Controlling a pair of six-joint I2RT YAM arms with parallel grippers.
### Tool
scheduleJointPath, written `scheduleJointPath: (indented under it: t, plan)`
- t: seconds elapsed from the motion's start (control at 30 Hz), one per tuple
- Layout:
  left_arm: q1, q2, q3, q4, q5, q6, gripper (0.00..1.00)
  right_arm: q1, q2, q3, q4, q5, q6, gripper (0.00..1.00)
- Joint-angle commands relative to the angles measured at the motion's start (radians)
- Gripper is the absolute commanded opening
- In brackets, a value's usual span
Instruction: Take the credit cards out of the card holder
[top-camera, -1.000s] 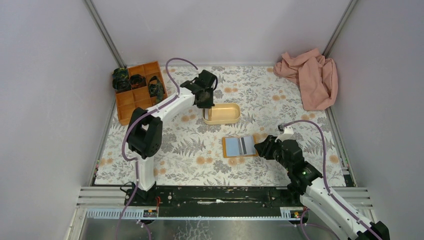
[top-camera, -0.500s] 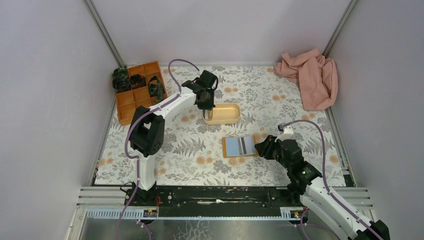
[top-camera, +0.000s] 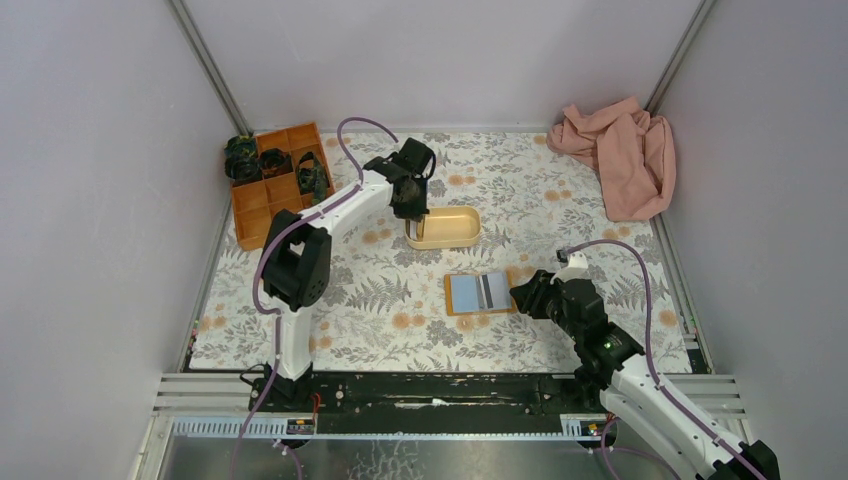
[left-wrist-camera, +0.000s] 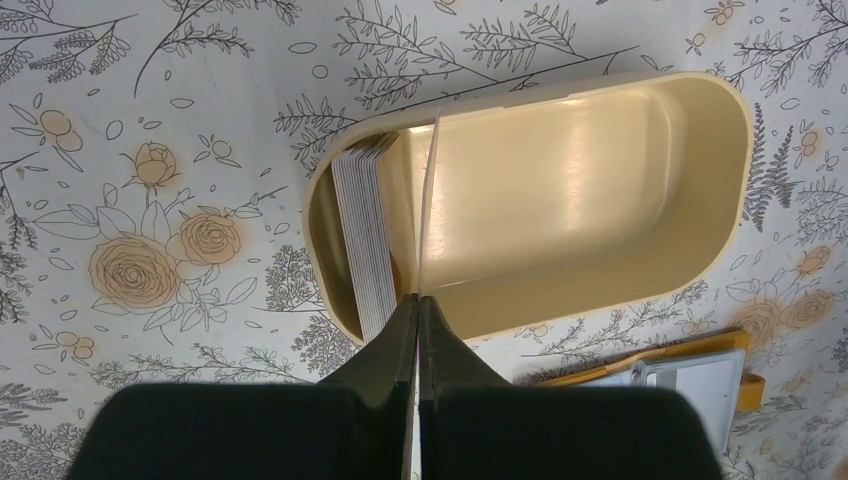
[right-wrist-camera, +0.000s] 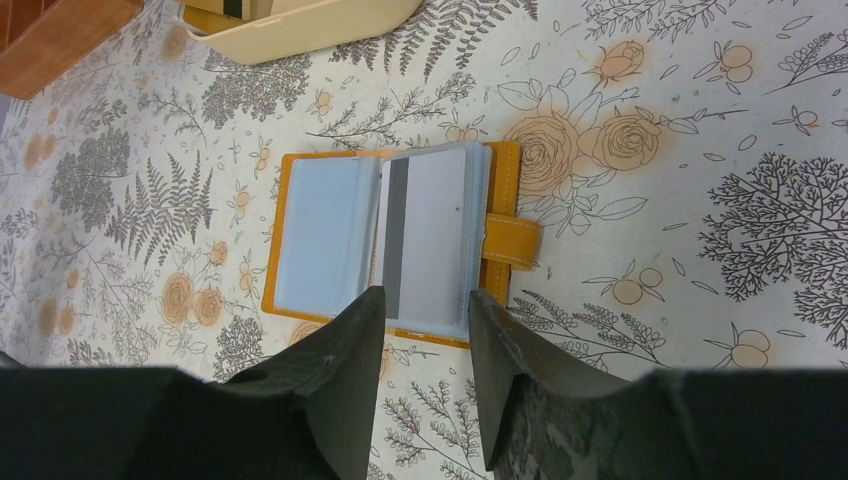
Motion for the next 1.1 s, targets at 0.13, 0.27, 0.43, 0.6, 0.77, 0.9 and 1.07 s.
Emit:
scheduleJointPath:
  t: [0.13,0.27,0.43,0.6,0.77,0.9,1.07]
  plan:
    - [0.007,0.027,0.037,-0.055,0.012,0.006,0.0,0.003,-0.016,0.0,0.034,0.023,-0.009,0.43]
    - [0.007,0.017,0.045,-0.055,0.018,0.001,0.0,0.002,-0.016,-0.001,0.035,0.025,-0.011,0.43]
    - [0.012,0.007,0.062,-0.07,0.03,-0.015,0.0,0.002,-0.011,-0.002,0.038,0.024,-0.01,0.43]
    - [0.025,0.003,0.07,-0.079,0.063,-0.042,0.0,0.003,-0.017,-0.003,0.036,0.026,-0.011,0.43]
    - [0.026,0.007,0.1,-0.108,0.078,-0.041,0.0,0.002,-0.022,-0.005,0.033,0.027,-0.009,0.43]
    - [0.027,0.007,0.103,-0.123,0.068,-0.033,0.0,0.002,-0.02,-0.006,0.035,0.026,-0.01,0.43]
    - [0.027,0.01,0.111,-0.134,0.079,-0.033,0.0,0.002,-0.017,-0.005,0.034,0.027,-0.009,0.43]
